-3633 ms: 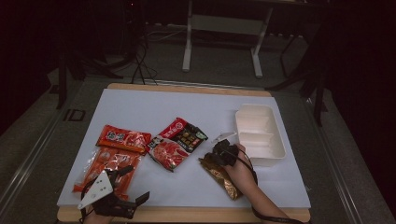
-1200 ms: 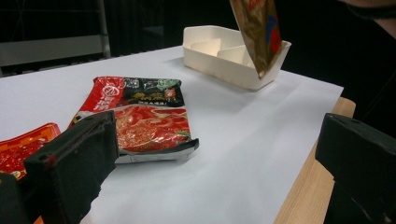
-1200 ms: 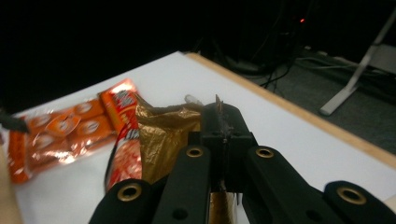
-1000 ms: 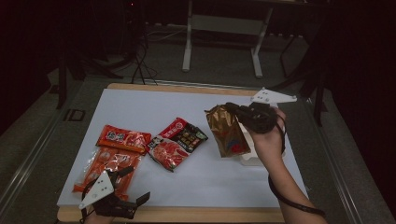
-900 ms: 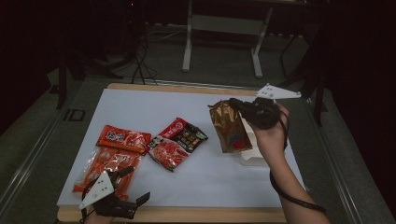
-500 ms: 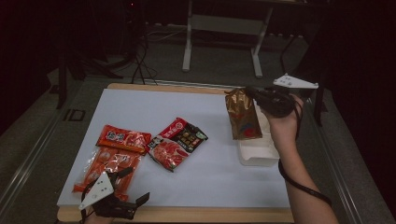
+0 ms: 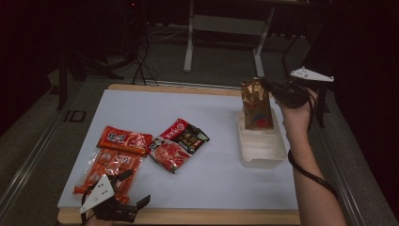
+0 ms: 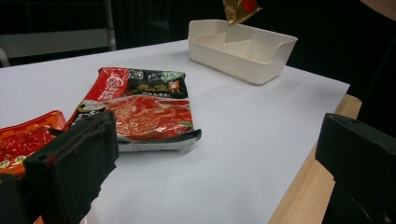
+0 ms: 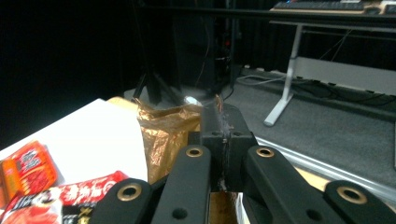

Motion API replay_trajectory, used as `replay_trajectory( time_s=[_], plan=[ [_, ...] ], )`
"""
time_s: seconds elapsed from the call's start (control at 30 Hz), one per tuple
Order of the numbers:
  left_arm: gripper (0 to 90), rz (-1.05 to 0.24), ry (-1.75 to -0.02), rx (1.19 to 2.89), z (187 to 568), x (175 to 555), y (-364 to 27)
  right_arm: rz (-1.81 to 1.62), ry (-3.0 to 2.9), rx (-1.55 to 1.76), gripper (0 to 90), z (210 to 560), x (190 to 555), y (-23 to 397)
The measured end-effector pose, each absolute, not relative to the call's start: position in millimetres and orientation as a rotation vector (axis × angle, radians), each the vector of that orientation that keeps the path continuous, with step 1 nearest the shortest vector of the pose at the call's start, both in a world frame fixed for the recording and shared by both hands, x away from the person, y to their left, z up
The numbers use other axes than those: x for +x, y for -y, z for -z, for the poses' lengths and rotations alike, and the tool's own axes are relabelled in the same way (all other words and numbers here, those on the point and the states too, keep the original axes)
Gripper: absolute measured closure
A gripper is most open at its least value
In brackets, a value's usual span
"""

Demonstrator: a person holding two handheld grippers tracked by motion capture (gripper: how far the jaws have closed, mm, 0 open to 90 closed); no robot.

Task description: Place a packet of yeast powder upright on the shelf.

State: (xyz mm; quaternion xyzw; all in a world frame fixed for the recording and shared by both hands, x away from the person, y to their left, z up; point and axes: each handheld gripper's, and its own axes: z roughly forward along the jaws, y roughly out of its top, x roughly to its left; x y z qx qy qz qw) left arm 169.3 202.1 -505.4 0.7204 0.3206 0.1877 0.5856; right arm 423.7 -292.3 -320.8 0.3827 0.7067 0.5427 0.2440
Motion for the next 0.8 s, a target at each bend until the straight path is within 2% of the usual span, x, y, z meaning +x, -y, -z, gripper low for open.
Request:
replay_trajectory(
  time_s=[0.8],
  plan=[
    [0.3, -0.450, -0.787, 1.675, 507, 157, -207, -1.522, -1.790, 1.058, 89.9, 349, 472, 314]
  ],
)
